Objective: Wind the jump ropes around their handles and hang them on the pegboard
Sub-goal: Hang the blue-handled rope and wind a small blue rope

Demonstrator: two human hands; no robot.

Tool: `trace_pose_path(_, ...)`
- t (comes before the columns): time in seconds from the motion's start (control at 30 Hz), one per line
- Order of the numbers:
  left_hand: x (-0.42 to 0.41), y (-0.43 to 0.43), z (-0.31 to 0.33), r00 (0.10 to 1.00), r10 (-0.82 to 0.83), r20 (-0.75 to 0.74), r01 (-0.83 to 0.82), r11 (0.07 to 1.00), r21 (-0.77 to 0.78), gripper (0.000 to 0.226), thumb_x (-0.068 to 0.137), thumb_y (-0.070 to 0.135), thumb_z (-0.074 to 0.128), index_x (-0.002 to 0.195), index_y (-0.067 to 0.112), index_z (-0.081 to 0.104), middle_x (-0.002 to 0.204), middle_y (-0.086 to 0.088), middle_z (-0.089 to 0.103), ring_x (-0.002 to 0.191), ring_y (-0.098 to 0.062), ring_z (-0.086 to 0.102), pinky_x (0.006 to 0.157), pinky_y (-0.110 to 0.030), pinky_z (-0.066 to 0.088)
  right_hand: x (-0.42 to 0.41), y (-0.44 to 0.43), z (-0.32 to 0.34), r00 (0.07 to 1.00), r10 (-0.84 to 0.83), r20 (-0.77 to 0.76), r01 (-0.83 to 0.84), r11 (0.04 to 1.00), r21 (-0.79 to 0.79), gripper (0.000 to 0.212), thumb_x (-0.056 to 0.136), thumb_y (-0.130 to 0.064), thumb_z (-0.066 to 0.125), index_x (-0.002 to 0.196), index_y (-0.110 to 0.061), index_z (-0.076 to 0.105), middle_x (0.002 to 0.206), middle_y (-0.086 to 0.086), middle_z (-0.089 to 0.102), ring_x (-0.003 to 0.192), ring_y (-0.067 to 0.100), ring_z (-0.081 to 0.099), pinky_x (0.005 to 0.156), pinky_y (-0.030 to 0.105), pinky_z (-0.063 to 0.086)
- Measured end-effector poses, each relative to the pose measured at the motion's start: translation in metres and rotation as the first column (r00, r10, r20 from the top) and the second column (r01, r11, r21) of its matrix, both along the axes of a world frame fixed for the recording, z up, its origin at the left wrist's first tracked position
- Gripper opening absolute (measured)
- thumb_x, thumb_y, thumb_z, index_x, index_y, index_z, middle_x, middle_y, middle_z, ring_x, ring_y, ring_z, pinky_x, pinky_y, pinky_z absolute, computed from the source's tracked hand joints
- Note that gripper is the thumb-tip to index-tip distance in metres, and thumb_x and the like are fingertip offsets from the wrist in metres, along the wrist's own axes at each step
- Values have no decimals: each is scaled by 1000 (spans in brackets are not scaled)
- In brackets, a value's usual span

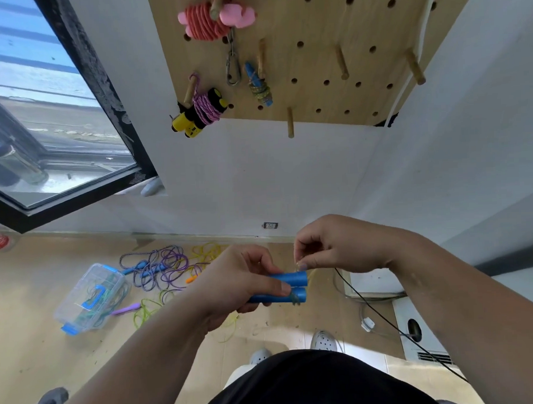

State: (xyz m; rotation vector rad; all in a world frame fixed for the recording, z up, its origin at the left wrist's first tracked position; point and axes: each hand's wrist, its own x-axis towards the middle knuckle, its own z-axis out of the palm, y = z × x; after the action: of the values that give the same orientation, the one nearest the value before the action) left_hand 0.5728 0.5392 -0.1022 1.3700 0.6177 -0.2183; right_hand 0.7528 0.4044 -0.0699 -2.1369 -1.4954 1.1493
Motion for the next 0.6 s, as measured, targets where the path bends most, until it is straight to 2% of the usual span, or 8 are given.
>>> trace_pose_path(0.13,9,4,-4,999,17,-28,-10,975,223,24,76,7,87,78,5,62,85,-26,70,52,-19,52,46,-25,38,-3,11,3,981,42,190,-41,999,-8,9,96,-32,65,96,-24,71,85,-15,65,81,2,60,70,17,46)
trace_pose_path(0.23,17,6,-5,996,94,0,-91,956,279,25,75,8,86,81,0,64,85,-27,68,55,-20,48,48,-27,40,-11,13,2,965,-92,246,70,993,94,15,98,-32,61,94,-23,72,79,-14,63,74,1,58,66,21,44)
trace_pose_path(0.33,25,10,-4,968,250,37,-252,946,202,26,77,3,84,85,-5,60,86,-27,67,57,-22,50,45,-26,36,-20,8,1,934,-321,155,278,928,247,18,101,-26,57,97,-23,74,65,-18,57,64,-5,54,58,13,36)
trace_pose_path(0.4,28,9,-3,940,338,54,-342,936,80,25,80,1,81,86,-5,57,81,-25,68,60,-25,52,43,-26,31,-27,2,-2,900,-430,70,386,863,325,19,101,-22,56,108,-24,73,70,-19,60,67,-5,58,60,13,43)
trace_pose_path(0.43,29,8,-1,928,369,58,-370,929,17,21,82,1,79,86,-1,58,78,-21,68,60,-25,51,43,-27,29,-30,-2,-4,883,-468,25,429,829,359,19,101,-22,56,110,-26,72,75,-17,64,69,-1,61,63,18,48)
trace_pose_path(0.5,32,4,1,911,408,54,-403,912,-80,19,85,2,76,88,4,58,79,-17,67,57,-22,51,43,-27,28,-33,-9,-8,841,-533,-96,522,751,403,18,101,-20,57,104,-30,72,76,-12,67,64,3,60,60,24,48)
trace_pose_path(0.6,36,-3,1,896,443,35,-434,889,-143,20,87,2,75,90,6,56,81,-21,65,48,-16,49,41,-26,28,-35,-19,-11,805,-571,-163,578,691,435,16,99,-18,61,100,-30,72,76,-11,69,64,3,61,59,16,45)
